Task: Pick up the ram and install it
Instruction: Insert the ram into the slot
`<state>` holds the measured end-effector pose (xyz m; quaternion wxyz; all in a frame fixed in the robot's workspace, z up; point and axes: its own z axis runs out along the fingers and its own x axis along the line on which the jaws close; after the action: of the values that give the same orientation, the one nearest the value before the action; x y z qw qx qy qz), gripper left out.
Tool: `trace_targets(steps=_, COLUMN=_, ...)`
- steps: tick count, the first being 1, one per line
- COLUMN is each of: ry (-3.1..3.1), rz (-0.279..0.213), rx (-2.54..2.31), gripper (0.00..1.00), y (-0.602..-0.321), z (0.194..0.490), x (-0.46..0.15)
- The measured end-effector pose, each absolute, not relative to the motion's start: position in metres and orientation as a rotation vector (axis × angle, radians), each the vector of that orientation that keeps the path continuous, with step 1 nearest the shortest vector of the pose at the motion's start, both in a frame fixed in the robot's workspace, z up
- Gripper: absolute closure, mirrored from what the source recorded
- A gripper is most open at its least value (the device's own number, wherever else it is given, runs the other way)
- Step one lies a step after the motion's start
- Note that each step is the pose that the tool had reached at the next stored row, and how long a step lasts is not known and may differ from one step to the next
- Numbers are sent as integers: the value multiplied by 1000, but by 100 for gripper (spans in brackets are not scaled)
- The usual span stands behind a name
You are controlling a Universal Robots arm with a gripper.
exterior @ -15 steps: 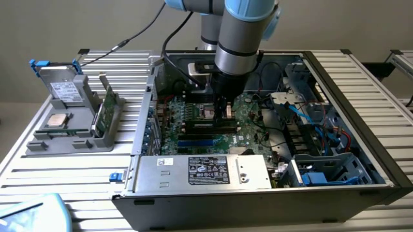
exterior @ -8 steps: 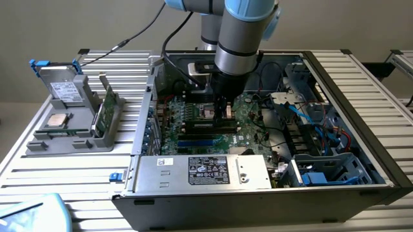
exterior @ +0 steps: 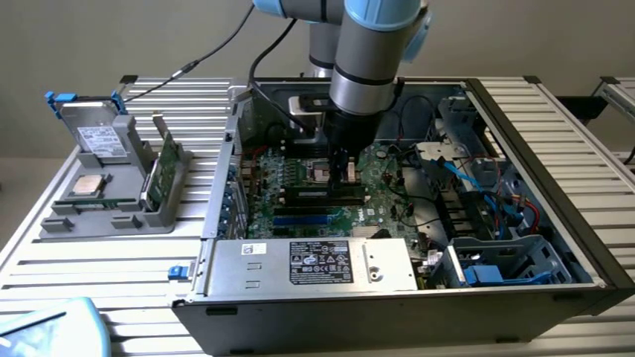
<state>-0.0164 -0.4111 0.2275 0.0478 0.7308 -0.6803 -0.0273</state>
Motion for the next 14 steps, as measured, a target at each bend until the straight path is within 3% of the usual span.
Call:
trace_targets(steps=6, ry=-2070, rz=-30, rx=2219, gripper=86, y=-404, z=228, x=-17)
trace_targets(steps=14, ry=-2059, rz=-5, rx=2207, gripper=86, y=-400, z=227, x=-20)
